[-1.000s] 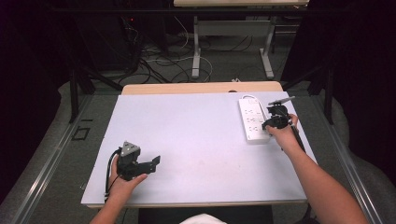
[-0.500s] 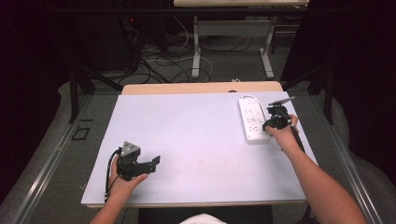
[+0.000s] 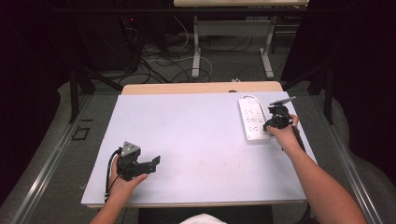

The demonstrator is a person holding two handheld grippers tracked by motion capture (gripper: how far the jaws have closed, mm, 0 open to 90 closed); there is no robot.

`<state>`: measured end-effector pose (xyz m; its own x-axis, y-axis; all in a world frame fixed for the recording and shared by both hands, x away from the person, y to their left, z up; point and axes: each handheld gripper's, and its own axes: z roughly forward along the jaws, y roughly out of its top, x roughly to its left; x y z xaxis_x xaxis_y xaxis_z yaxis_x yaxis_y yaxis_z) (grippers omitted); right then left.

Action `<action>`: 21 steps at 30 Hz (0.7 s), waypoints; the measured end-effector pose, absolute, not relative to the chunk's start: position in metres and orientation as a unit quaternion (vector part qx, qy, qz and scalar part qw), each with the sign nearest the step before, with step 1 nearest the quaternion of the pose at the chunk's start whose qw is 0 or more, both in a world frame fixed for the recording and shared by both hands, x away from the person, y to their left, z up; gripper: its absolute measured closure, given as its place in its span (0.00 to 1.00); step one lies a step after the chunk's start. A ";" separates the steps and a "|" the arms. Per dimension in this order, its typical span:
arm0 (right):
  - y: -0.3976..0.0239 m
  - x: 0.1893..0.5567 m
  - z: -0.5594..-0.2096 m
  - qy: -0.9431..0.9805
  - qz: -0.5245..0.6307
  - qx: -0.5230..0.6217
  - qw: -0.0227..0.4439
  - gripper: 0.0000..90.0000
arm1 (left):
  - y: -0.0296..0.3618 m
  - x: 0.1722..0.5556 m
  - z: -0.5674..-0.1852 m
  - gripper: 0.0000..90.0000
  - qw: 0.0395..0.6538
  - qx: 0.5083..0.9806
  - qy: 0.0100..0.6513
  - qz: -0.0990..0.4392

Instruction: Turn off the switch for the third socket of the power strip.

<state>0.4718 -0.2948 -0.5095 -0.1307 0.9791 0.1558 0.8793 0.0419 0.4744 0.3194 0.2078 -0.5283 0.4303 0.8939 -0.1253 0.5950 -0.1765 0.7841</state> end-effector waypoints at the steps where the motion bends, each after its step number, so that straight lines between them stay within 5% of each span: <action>1: -0.295 0.472 -0.510 0.712 0.237 0.653 0.106 0.96 | 0.208 0.319 -0.528 0.16 0.402 0.744 0.500 0.186; 21: -0.298 0.474 -0.512 0.707 0.234 0.660 0.093 0.99 | 0.208 0.319 -0.528 0.16 0.401 0.746 0.497 0.188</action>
<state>0.4740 -0.2977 -0.5119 -0.1107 0.9778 0.1778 0.8909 0.0183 0.4539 0.3194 0.2083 -0.5281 0.4356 0.8924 -0.1176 0.5899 -0.1843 0.7862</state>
